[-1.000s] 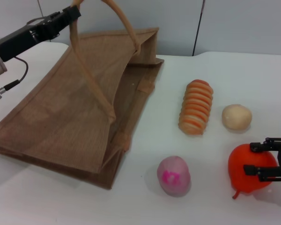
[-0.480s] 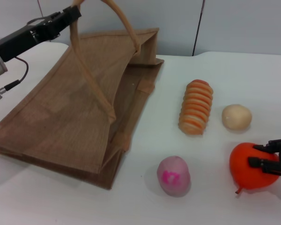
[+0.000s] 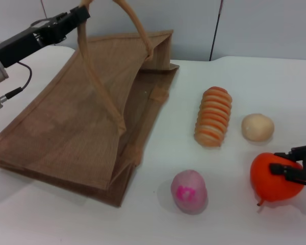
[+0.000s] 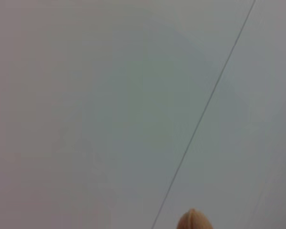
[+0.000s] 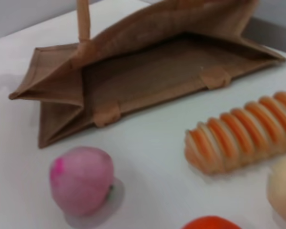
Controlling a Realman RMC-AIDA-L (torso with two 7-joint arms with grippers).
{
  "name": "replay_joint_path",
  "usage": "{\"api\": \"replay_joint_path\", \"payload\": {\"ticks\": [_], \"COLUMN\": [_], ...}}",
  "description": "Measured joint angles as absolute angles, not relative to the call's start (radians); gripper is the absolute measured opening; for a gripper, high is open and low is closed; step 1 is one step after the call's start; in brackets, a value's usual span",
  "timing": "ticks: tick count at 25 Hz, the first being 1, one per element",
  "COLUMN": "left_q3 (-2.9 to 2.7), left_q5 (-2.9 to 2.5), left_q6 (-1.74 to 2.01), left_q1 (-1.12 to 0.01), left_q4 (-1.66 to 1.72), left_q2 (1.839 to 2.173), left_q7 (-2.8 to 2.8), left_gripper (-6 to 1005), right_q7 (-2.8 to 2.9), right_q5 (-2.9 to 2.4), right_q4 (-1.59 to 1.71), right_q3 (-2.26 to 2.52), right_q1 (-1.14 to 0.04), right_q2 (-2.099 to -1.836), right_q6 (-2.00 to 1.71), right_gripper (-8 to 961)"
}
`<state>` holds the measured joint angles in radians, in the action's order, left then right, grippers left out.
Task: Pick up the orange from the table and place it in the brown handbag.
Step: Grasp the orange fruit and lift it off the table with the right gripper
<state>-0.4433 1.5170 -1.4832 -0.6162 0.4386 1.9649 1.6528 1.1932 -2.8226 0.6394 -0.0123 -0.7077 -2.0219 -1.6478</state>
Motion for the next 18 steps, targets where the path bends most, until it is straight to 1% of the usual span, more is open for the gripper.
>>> {"api": "replay_joint_path", "payload": {"ticks": [2, 12, 13, 15, 16, 18], "left_q3": [-0.443, -0.443, -0.443, -0.443, -0.444, -0.447], "left_q5": [1.521, 1.522, 1.523, 1.524, 1.524, 1.525], "left_q6": [-1.491, -1.543, -1.549, -1.559, -1.564, -1.575], "left_q1": [-0.616, -0.623, -0.624, -0.627, -0.629, -0.637], "left_q4": [0.439, 0.439, 0.439, 0.439, 0.439, 0.439], "left_q2": [1.964, 1.959, 1.959, 1.959, 1.959, 1.959], "left_q7": [1.649, 1.646, 1.645, 1.644, 1.641, 1.638], "left_gripper": [121, 121, 121, 121, 122, 122], "right_q7": [1.165, 1.145, 1.145, 1.145, 1.145, 1.145], "right_q5": [-2.808, -2.639, -2.622, -2.598, -2.598, -2.597], "right_q4": [0.641, 0.691, 0.691, 0.682, 0.682, 0.661], "right_q3": [-0.014, -0.009, -0.003, 0.012, 0.012, 0.018], "right_q1": [-0.712, -0.717, -0.725, -0.767, -0.767, -0.806], "right_q2": [-2.022, -2.021, -2.021, -2.021, -2.021, -2.022], "right_q6": [-1.68, -1.781, -1.785, -1.801, -1.801, -1.804], "right_gripper": [302, 265, 261, 212, 204, 187]}}
